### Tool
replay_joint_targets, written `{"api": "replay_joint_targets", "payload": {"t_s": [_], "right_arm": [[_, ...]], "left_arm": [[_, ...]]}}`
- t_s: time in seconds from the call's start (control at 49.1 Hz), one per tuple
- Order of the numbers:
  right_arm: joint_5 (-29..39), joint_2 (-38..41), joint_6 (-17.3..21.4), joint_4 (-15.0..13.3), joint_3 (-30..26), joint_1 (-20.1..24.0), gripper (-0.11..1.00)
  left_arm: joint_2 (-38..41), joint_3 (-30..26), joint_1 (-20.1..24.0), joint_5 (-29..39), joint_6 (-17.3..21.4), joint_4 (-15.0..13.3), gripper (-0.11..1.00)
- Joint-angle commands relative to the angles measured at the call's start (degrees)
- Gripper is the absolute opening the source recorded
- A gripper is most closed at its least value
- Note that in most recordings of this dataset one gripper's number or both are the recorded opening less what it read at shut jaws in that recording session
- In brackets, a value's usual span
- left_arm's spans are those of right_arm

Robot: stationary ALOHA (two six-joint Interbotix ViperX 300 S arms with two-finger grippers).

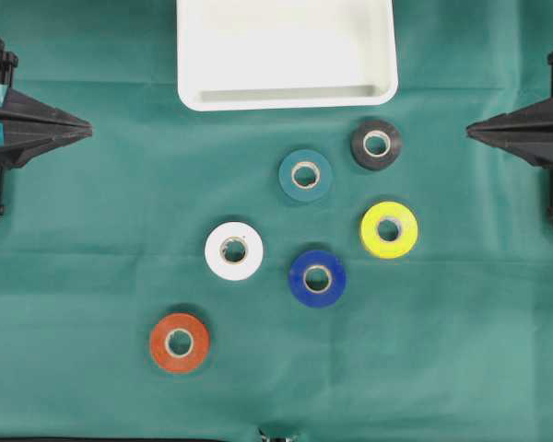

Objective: Pick up the tape from a random location and place it into the white case.

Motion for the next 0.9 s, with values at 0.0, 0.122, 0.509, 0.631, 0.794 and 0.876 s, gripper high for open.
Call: {"api": "replay_joint_targets", "payload": {"t_s": [0.0,0.122,0.509,0.631,0.794,0.876], "right_arm": [[-0.26,0.35,-0.18,0.26,-0.79,-0.35,0.00],[1.14,0.97,0.00,0.18,-1.14,-0.35,0.00],[1.41,1.76,0.09,0.26,-1.41,-0.35,0.00],[1.41,1.76,0.09,0.26,-1.41,-0.35,0.00],[1.93,1.76,0.09,0.26,-1.41,-0.35,0.00],[2.29,1.76,0.00,0.26,-1.49,-0.35,0.00]], "left_arm": [[-0.35,-1.05,0.18,0.70,0.26,-0.26,0.02],[0.26,-1.49,0.18,1.14,0.26,-0.26,0.02],[0.53,-1.85,0.18,1.49,0.26,-0.26,0.02],[0.70,-1.93,0.18,1.49,0.00,-0.35,0.02],[0.70,-1.93,0.18,1.76,0.18,-0.26,0.02],[0.70,-1.93,0.18,2.29,0.09,-0.35,0.09]]}}
